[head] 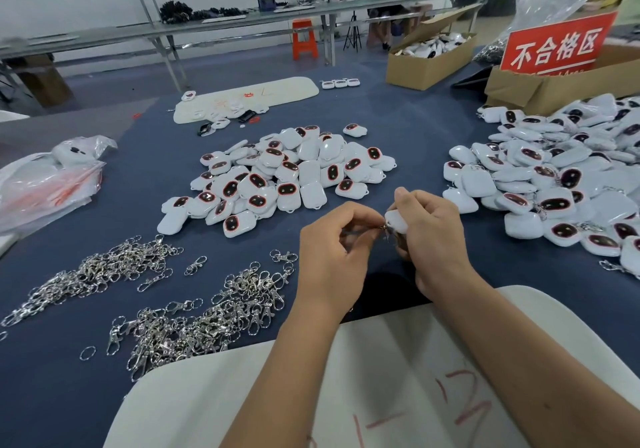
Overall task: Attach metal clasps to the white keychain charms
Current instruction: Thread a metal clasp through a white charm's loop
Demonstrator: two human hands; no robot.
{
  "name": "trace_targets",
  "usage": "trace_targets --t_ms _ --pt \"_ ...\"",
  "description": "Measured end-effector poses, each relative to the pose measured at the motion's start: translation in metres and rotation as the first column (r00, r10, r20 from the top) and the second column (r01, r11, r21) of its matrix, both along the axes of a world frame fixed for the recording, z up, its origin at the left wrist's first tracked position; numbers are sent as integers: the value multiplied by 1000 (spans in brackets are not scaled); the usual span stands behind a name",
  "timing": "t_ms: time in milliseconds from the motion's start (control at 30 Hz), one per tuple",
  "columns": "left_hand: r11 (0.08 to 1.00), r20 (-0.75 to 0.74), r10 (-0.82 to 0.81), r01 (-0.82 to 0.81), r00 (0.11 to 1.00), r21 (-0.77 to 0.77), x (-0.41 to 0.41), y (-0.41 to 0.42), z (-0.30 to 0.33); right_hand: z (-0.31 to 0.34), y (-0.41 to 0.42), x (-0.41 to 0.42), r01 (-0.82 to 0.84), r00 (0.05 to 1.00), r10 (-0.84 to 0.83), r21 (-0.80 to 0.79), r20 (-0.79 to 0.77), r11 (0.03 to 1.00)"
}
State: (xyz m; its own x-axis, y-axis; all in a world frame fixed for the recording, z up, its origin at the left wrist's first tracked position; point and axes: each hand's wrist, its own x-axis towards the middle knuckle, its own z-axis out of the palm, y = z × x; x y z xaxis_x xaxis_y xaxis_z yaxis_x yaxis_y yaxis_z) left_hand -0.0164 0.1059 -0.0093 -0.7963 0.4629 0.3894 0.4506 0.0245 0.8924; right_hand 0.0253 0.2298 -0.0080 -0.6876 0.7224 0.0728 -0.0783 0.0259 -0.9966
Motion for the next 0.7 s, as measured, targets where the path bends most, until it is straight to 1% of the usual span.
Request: trace_targets --t_ms 167,300,367,433,500,567,633,700 --pt "995 85 31 -39 996 90 0 0 4 -2 0 -2 -24 1000 23 -54 -4 998" --pt "997 62 52 -55 997 51 -2 -1 4 -1 1 -1 -39 999 39 -55 5 998" --pt "997 -4 71 -71 997 8 -3 -3 3 0 -1 -1 -30 1000 30 -34 4 999" --pt "996 -108 71 -76 992 -45 -3 -4 3 0 -2 -1 -8 1000 7 16 23 1000" --pt "990 -251 67 -95 966 -103 -4 -6 3 -1 -4 0 18 999 -20 64 39 998" --pt "976 -381 64 -138 922 -170 -5 -7 2 -3 -6 2 60 997 -67 147 43 987" --pt "958 -434 62 -176 899 -228 -5 -8 2 -2 -10 5 98 993 -111 256 34 962" --pt "945 -443 66 -199 894 -261 -5 -8 2 0 -15 9 116 992 -127 352 8 929"
